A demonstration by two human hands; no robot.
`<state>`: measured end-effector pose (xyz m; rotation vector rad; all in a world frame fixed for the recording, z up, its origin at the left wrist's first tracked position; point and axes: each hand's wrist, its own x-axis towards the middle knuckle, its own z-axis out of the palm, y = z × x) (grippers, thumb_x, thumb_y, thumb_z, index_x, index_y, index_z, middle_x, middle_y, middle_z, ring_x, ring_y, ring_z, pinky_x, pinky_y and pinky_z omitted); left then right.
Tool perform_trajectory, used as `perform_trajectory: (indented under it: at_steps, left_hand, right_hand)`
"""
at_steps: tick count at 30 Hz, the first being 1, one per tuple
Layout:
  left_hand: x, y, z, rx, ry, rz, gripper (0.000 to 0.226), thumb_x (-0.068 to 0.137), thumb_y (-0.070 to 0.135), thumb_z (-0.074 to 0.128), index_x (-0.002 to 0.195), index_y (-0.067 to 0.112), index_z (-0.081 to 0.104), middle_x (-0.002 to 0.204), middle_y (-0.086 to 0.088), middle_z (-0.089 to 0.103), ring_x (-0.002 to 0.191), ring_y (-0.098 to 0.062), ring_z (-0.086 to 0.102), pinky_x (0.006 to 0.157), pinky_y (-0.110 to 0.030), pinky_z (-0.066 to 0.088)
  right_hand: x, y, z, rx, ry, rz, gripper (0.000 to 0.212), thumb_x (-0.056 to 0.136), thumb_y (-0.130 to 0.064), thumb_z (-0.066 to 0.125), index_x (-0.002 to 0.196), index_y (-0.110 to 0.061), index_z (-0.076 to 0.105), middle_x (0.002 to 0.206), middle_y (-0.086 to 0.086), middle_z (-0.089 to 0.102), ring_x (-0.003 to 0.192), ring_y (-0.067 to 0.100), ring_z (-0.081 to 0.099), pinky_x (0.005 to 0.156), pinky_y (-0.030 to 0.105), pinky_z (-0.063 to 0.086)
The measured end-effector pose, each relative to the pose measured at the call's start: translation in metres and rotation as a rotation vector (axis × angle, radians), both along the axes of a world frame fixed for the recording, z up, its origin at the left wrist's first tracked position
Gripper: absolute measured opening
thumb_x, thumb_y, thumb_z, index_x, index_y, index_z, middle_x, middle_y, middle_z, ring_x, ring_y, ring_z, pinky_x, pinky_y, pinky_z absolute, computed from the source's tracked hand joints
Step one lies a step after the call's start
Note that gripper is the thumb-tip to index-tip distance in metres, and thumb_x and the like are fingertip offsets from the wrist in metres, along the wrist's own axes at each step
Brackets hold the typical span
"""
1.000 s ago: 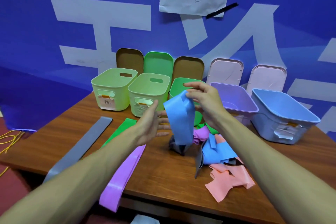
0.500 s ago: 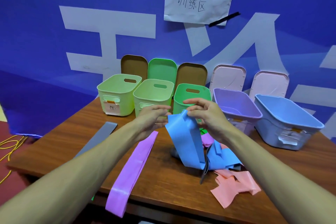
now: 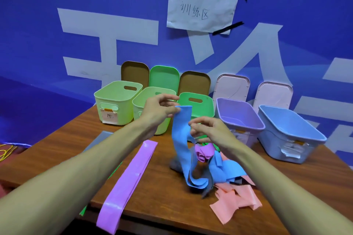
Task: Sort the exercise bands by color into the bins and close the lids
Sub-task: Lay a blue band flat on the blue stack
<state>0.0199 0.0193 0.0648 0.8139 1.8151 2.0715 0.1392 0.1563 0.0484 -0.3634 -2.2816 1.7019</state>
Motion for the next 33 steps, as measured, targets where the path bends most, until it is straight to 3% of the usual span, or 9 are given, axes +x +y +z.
perform_trajectory:
  at_steps: [5,7,10,13,17,19,22,27,33]
  left_hand:
    - [0.011,0.002,0.030,0.002,0.188,-0.034,0.031,0.077,-0.009,0.067,0.085,0.021,0.065,0.077,0.000,0.065,0.070,-0.005,0.059,0.064,-0.017,0.046]
    - [0.014,0.002,0.035,0.003,0.231,-0.060,0.031,0.077,-0.010,0.067,0.086,0.020,0.065,0.078,0.000,0.066,0.069,-0.003,0.061,0.062,-0.014,0.047]
    - [0.013,-0.003,0.041,0.049,0.239,-0.047,0.032,0.076,-0.010,0.068,0.086,0.020,0.065,0.078,0.000,0.067,0.067,0.000,0.062,0.062,-0.013,0.048]
    - [0.010,-0.009,0.045,0.113,0.192,-0.013,0.030,0.078,-0.005,0.068,0.090,0.022,0.065,0.081,0.001,0.067,0.077,-0.006,0.062,0.067,-0.020,0.048]
    - [0.007,-0.014,0.026,0.080,0.054,-0.126,0.026,0.078,0.018,0.064,0.104,0.022,0.063,0.096,0.001,0.064,0.091,-0.012,0.058,0.078,-0.028,0.046]
    - [0.010,-0.016,0.005,-0.038,0.014,-0.199,0.039,0.072,0.029,0.058,0.111,0.022,0.060,0.106,0.003,0.064,0.098,-0.013,0.058,0.087,-0.033,0.043]
    - [0.015,-0.023,-0.031,-0.190,-0.021,-0.235,0.043,0.068,0.025,0.057,0.111,0.020,0.059,0.109,0.001,0.065,0.104,-0.017,0.059,0.094,-0.037,0.041]
    - [0.021,-0.045,-0.079,-0.373,0.012,-0.260,0.022,0.090,0.004,0.055,0.101,0.019,0.064,0.096,0.005,0.070,0.086,-0.006,0.064,0.073,-0.023,0.049]
    - [0.033,-0.074,-0.103,-0.459,-0.072,-0.310,0.018,0.095,0.007,0.051,0.106,0.016,0.063,0.085,0.008,0.072,0.074,-0.004,0.067,0.059,-0.017,0.049]
  right_hand:
    - [-0.011,0.003,0.007,0.203,0.157,-0.205,0.020,0.087,-0.036,0.064,0.098,-0.021,0.061,0.092,-0.002,0.065,0.078,0.012,0.062,0.072,0.030,0.051]
    - [-0.014,0.001,0.016,0.288,0.286,-0.222,0.018,0.087,-0.034,0.065,0.101,-0.023,0.063,0.095,-0.007,0.066,0.082,0.010,0.061,0.073,0.025,0.049]
    - [-0.020,-0.005,0.033,0.393,0.436,-0.222,0.006,0.086,-0.019,0.066,0.091,-0.017,0.069,0.078,-0.007,0.064,0.068,0.005,0.053,0.062,0.015,0.042]
    - [-0.026,-0.011,0.047,0.371,0.485,-0.193,0.005,0.085,-0.014,0.068,0.081,-0.017,0.068,0.067,-0.005,0.059,0.064,0.006,0.050,0.058,0.018,0.041]
    - [-0.026,-0.024,0.065,0.183,0.543,-0.162,0.005,0.086,-0.008,0.065,0.087,-0.004,0.068,0.075,0.008,0.061,0.068,0.013,0.054,0.055,0.025,0.046]
    - [-0.027,-0.030,0.071,0.064,0.544,-0.152,0.004,0.088,-0.008,0.063,0.087,-0.005,0.067,0.075,0.006,0.061,0.070,0.014,0.056,0.058,0.030,0.049]
    - [-0.027,-0.035,0.073,-0.060,0.535,-0.139,0.010,0.088,-0.009,0.062,0.079,-0.012,0.065,0.069,0.001,0.061,0.064,0.012,0.057,0.056,0.029,0.051]
    - [-0.032,-0.034,0.062,-0.138,0.475,-0.117,0.009,0.089,-0.008,0.061,0.081,-0.010,0.064,0.072,0.003,0.061,0.057,0.008,0.057,0.050,0.023,0.049]
    - [-0.055,-0.020,0.023,-0.138,0.198,-0.167,0.012,0.090,-0.009,0.062,0.079,-0.014,0.061,0.073,0.003,0.060,0.059,0.012,0.058,0.049,0.023,0.052]
